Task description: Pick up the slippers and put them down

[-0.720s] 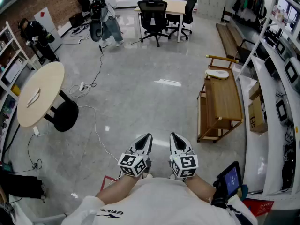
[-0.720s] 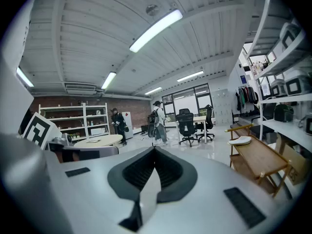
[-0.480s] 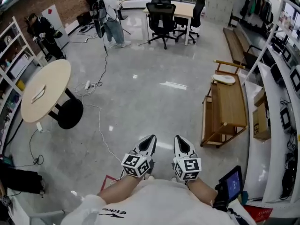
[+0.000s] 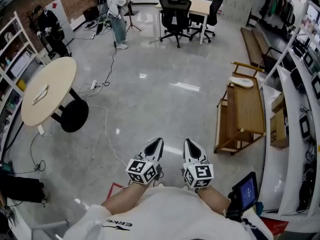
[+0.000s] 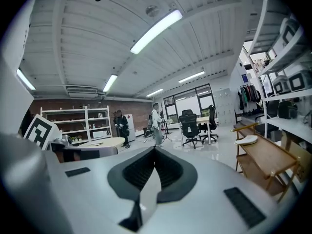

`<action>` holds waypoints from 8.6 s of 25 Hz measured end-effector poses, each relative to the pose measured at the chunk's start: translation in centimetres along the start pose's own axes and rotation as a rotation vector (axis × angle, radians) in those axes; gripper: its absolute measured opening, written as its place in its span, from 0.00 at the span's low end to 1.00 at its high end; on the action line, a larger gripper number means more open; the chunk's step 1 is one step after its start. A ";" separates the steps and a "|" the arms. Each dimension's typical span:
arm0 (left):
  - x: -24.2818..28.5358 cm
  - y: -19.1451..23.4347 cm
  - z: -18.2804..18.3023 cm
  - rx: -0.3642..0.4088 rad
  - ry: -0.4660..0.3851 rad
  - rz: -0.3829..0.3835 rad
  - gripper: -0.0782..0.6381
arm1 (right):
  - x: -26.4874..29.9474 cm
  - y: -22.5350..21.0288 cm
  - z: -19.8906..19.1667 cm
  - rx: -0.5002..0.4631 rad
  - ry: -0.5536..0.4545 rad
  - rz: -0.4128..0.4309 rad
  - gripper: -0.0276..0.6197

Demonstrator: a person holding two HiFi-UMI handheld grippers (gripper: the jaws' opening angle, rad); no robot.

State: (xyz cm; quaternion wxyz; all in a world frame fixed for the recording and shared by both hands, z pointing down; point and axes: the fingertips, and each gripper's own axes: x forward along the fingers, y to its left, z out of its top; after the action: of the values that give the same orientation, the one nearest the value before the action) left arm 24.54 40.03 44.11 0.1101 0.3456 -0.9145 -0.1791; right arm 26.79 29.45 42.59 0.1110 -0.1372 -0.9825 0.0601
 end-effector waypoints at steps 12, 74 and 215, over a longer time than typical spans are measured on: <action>-2.7 5.6 1.9 -0.017 -0.032 0.045 0.11 | 3.4 4.8 -0.6 -0.006 0.014 0.032 0.05; 44.3 19.8 11.2 -0.047 0.075 -0.206 0.11 | 38.6 -23.6 9.2 0.062 -0.003 -0.228 0.05; 92.8 -9.4 -21.8 -0.438 0.814 -0.805 0.19 | 30.9 -73.7 -4.8 0.382 0.266 -0.958 0.05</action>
State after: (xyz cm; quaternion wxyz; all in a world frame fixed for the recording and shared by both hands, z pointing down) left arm -31.17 -34.27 67.38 0.4427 0.6738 -0.5389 -0.2442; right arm -19.91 -31.80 64.43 0.2727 0.3432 -0.8840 0.1627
